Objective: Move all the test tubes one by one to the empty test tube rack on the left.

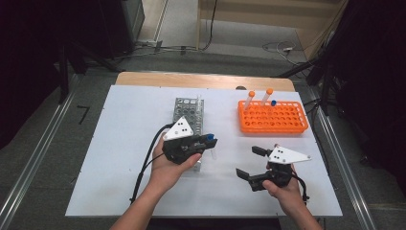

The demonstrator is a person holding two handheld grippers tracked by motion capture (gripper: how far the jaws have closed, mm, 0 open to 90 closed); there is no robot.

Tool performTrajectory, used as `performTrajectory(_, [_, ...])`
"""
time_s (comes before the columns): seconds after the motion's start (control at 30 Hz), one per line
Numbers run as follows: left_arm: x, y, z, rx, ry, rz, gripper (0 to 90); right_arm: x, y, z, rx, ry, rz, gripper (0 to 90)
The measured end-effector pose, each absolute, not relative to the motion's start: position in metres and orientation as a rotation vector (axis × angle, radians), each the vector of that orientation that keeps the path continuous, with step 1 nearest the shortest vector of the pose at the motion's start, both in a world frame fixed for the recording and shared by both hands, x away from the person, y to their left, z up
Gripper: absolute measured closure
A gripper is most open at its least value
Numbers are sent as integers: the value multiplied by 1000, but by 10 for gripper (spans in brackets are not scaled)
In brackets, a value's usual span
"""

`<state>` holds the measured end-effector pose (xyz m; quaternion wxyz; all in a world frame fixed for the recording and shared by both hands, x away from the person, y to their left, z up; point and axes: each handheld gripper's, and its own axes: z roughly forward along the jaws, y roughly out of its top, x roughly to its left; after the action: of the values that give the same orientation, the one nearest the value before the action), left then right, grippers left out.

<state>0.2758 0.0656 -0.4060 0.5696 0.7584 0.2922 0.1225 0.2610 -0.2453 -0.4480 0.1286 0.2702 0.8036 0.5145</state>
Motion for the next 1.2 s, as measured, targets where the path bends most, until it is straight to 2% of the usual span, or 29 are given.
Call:
performTrajectory(0.6, [312,89,-393,1748,766,404,762,256,-303,-459,865,2277,1499,17])
performTrajectory(1.2, [362,91,-383,1733,856,537,762,265,-313,-463,907,2254,1503,18])
